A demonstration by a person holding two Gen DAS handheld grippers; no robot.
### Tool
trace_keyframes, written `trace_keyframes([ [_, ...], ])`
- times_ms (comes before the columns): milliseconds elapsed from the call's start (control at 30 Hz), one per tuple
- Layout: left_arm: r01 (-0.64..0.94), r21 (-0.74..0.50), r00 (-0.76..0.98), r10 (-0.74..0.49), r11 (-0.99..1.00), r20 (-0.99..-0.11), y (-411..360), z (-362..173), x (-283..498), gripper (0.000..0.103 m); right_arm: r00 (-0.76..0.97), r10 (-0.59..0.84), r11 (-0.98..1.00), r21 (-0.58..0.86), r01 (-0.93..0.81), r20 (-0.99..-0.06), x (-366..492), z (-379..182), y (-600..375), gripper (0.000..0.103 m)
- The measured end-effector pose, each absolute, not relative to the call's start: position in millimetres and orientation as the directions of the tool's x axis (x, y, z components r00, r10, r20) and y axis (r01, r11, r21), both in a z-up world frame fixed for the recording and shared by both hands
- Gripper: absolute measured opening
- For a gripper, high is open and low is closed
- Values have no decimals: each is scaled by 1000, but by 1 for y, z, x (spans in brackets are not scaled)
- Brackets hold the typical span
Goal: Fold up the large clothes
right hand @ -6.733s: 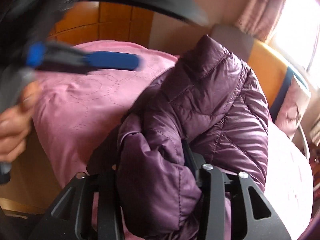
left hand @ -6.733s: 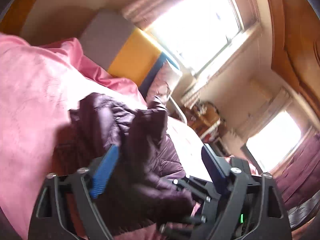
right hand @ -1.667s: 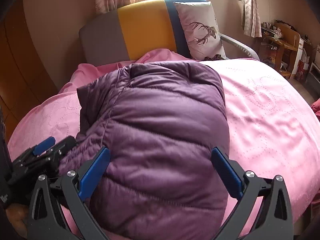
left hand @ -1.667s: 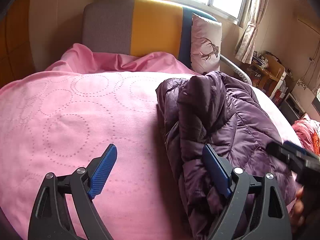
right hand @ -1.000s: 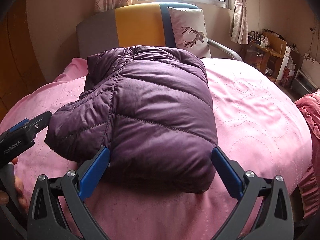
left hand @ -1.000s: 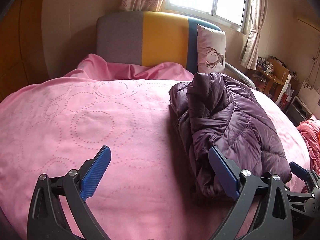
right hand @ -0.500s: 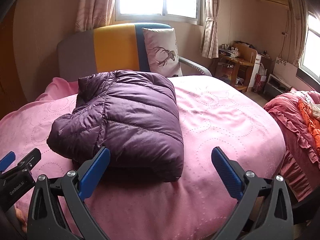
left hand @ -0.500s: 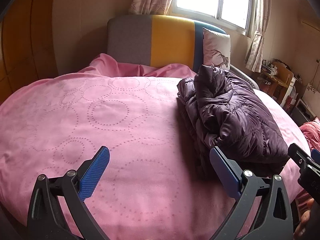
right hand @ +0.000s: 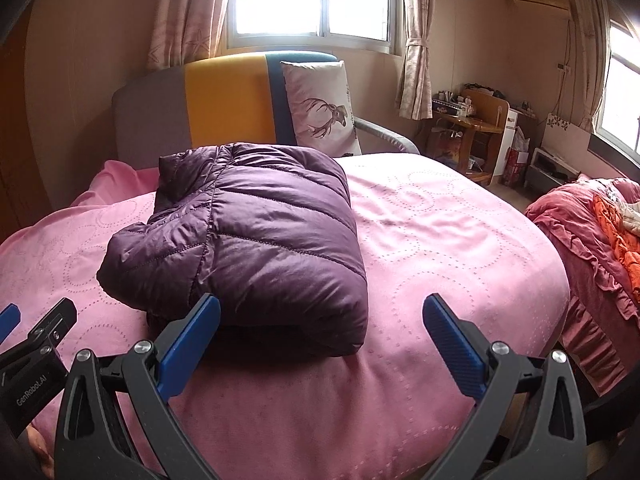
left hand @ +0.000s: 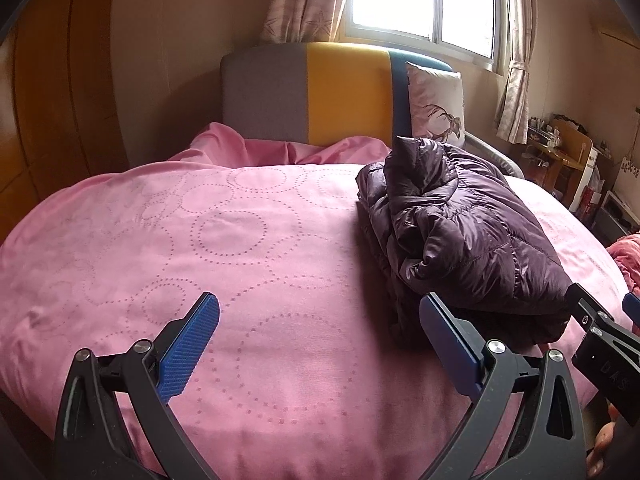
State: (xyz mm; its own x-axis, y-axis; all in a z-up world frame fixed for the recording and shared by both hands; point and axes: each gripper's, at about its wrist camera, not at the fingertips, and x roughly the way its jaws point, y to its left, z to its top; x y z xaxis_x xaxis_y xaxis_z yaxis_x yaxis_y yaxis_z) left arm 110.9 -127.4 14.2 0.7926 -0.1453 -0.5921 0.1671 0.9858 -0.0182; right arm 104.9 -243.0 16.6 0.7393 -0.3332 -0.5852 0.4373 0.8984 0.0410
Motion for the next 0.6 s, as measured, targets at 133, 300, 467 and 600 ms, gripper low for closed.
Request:
trace_keyframes([
  [133, 163, -17, 792, -141, 987, -594, -126, 14, 112, 99, 746, -329, 903, 38, 427, -579, 104, 17, -240, 101],
  [300, 170, -24, 788, -151, 985, -597, -126, 12, 112, 99, 751, -313, 909, 45, 414, -581, 103, 17, -238, 101],
  [467, 167, -30, 787, -152, 985, -598, -125, 11, 112, 99, 750, -306, 910, 50, 411, -587, 104, 16, -238, 101],
  [600, 167, -41, 785, -158, 985, -599, -124, 11, 110, 99, 752, -299, 914, 51, 403, -587, 105, 16, -236, 101],
])
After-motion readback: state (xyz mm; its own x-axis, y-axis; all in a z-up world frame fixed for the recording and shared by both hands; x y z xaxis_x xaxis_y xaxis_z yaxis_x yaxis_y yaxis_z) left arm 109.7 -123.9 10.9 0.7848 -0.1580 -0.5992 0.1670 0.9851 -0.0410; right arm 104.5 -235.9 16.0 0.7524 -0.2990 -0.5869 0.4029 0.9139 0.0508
